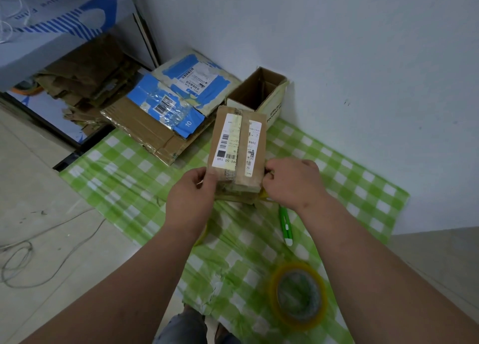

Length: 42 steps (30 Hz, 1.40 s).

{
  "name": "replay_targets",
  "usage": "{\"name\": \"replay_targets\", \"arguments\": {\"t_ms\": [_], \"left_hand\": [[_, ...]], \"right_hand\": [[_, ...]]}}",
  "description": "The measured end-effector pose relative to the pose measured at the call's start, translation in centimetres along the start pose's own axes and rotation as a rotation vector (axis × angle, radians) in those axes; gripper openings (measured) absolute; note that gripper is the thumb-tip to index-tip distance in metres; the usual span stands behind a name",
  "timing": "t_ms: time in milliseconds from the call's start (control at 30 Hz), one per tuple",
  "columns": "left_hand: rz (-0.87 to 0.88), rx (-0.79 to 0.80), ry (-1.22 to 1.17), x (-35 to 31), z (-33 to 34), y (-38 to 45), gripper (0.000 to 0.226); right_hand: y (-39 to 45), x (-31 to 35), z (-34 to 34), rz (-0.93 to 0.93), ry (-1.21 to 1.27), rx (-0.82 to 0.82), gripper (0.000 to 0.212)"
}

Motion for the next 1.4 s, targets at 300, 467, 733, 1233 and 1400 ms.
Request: {"name": "replay_targets", "arguments": {"t_ms": [300, 467, 733, 1233, 1400], "left_hand": [[0.280, 0.019, 0.346, -1.4, -0.2, 0.5, 0.031], [0.397, 0.060, 0.502, -1.7, -0.4, 0.7, 0.033], [0.417, 0.030, 0.538, -1.2, 0.0, 1.3, 0.047], [0.002, -0.060, 0.012, 1.7, 1.8, -0.5, 0.040], [0.068, -0.067, 0.202, 0.9, 2.0, -1.1, 0.050]], "right_hand": [[-1.9, 0.5, 0.6, -0.123, -0.067, 0.031, 0.036], [-1.8, 0.7, 0.6, -0.154, -0.119, 0.025, 0.078], [-2.1, 0.9, 0.7, -0.111, -0.149, -0.086, 0.072], [-2.6, 1.4, 0.9, 0.039, -0.150, -0.187, 0.084], [-2.7, 2.0, 1.0, 0.048, -0.210, -0.164, 0.092]]}}
Point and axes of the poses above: each hand's wrist, its own y-axis towards the middle knuckle, its own z-axis out of the palm, x = y × z, the point moved 8 cm from there along y, towards the middle knuckle, and after that the axes turned 14 degrees about y, right-handed, at the moved point
